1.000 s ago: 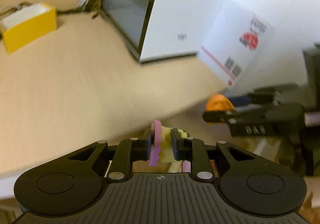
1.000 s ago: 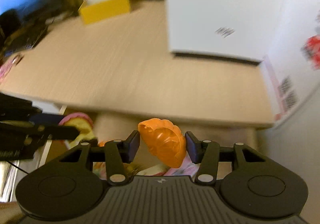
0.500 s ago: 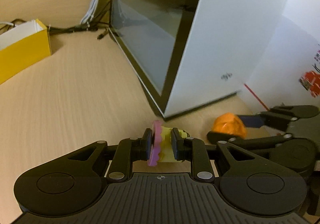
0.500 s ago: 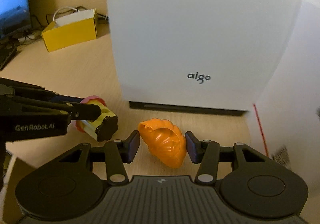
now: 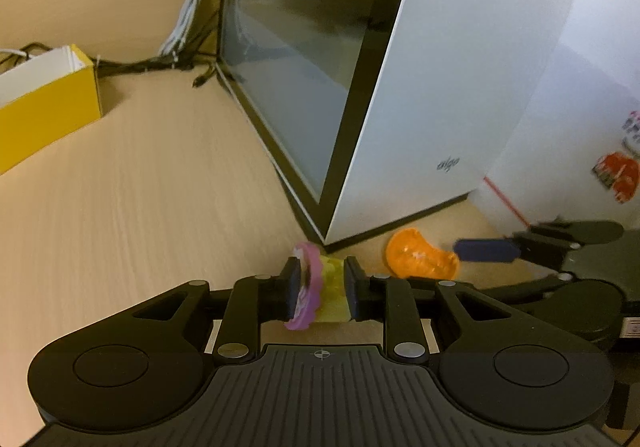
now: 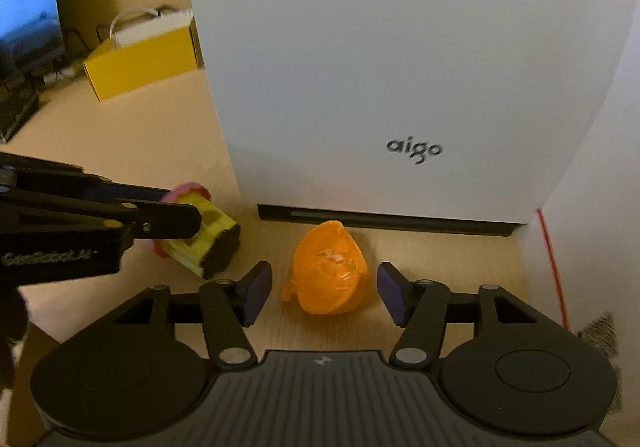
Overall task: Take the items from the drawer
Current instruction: 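Place the cupcake and orange piece on the desk beside the white case with both grippers, then move both tools back down into the open drawer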
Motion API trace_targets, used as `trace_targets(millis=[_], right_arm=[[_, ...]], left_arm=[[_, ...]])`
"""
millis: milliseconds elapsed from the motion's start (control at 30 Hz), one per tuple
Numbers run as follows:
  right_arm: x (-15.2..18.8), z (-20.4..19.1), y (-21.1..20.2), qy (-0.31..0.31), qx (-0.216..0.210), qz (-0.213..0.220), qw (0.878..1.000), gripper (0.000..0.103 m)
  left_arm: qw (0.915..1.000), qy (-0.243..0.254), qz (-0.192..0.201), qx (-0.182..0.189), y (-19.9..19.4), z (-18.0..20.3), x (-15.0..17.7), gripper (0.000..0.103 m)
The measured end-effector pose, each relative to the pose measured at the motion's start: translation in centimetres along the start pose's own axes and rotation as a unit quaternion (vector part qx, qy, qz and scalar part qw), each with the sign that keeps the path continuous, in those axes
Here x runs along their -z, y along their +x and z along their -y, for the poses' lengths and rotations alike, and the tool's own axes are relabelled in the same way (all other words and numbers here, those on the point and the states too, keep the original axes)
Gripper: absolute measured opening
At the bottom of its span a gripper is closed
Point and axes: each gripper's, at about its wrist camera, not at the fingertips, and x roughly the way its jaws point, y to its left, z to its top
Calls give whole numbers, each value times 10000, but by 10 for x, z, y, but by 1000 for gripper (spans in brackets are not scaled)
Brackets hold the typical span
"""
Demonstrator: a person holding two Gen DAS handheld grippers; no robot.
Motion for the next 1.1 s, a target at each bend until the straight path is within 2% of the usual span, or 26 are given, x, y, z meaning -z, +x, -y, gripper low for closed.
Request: trace_targets(millis=[200,300,400,500,600,767,867,967,1100], right_arm=[[25,6,-40,324,37,85,9994,63],[41,2,-51,349,130,-135,9992,63],[59,5,-60,422,199,-269,9985,63],[74,7,-65,544,270,-397,9974,63],[86,9,-71,611,288,-488,9965,64],[103,7,-76,563,309,-644,9959,65],[109,7,-77,573,322,-720,9952,65],[114,7,-79,575,347,-785,9947,65],[120,9,-82,633,377,-842,9937,66]], left_arm=[[9995,-137,278,-107,-38,-12,11,26],[9989,-229,372,-175,-62,-19,25,26],[9990,-235,261,-272,-81,-27,43,26],[9993,-113,-60,-340,-92,-31,63,26],[9975,151,-617,-300,-92,-32,84,26],[9836,519,-1707,-253,-73,-27,112,26],[9775,378,-2065,-217,-63,-27,124,26],[9742,233,-2236,-191,-57,-27,133,26],[9695,-300,-2407,-341,-48,-33,139,26]])
